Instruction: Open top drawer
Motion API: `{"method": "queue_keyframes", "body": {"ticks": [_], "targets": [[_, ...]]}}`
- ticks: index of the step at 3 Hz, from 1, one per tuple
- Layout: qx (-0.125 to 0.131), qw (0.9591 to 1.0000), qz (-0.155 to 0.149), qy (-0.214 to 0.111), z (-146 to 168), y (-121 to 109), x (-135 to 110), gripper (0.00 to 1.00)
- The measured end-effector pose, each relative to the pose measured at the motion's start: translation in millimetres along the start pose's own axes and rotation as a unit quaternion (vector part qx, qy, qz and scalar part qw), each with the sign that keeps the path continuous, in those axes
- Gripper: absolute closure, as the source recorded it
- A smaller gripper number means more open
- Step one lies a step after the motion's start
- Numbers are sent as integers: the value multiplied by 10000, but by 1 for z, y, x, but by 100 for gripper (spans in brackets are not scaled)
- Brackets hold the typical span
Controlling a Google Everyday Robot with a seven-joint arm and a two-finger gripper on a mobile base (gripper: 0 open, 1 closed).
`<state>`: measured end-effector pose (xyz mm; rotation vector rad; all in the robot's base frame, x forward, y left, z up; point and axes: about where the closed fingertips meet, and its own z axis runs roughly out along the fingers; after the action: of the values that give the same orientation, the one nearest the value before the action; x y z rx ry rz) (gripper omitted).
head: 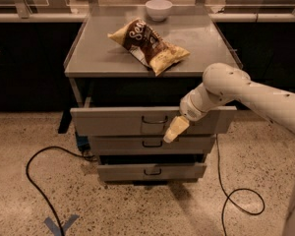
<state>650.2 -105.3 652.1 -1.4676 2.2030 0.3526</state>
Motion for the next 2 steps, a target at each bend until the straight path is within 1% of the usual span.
{"method": "queue_keyframes", "body": {"ticks": [2], "targets": [[-46,10000,29,11,4,2,2,0]]}}
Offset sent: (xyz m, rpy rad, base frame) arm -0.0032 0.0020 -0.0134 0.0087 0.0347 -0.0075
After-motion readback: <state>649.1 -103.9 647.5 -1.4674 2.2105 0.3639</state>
